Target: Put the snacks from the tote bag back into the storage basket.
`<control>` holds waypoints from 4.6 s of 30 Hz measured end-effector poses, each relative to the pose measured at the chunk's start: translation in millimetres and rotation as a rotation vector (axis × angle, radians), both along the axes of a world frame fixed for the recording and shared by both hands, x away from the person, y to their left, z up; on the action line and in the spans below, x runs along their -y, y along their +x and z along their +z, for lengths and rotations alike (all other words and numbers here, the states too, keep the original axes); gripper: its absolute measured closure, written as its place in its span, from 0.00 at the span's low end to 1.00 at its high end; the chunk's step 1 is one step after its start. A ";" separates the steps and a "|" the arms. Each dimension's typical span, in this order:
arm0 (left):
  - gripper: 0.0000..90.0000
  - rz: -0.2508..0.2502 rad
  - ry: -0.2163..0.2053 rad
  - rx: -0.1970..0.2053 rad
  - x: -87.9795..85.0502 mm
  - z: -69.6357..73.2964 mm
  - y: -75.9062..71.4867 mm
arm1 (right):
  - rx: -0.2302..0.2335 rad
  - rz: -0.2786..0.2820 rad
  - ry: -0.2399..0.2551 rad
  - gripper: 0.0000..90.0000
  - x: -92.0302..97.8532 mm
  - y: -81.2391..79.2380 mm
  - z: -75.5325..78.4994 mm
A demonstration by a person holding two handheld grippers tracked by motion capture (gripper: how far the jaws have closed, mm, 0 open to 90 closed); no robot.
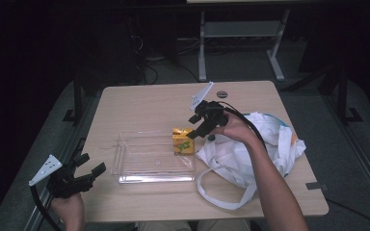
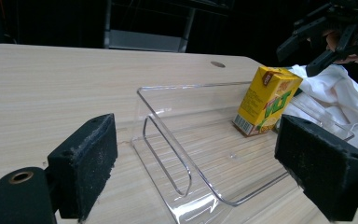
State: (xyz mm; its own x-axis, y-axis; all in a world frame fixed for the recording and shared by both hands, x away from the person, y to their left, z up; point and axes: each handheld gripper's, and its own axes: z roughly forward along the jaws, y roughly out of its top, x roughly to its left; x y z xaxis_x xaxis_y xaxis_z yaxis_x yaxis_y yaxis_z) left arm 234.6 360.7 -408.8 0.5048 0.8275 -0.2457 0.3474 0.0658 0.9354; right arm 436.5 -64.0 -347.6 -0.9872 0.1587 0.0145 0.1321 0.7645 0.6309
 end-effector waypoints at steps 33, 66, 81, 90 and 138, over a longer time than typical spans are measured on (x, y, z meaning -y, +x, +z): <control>0.14 0.000 0.002 -0.002 1.3 0.2 0.3 | 0.009 -0.056 0.027 0.34 22.1 -2.8 9.1; 0.14 -0.001 0.006 -0.003 1.1 0.2 0.6 | 0.000 -0.110 0.041 0.32 48.8 -7.0 15.6; 0.14 -0.004 0.012 -0.003 1.4 0.4 0.9 | -0.003 -0.137 0.041 0.32 61.3 -10.8 20.2; 0.14 -0.006 0.015 -0.002 1.5 0.4 1.2 | -0.012 -0.156 0.031 0.31 69.5 -13.8 22.5; 0.14 -0.007 0.013 -0.003 2.9 0.6 1.9 | -0.034 -0.287 0.084 0.31 134.3 -38.5 6.2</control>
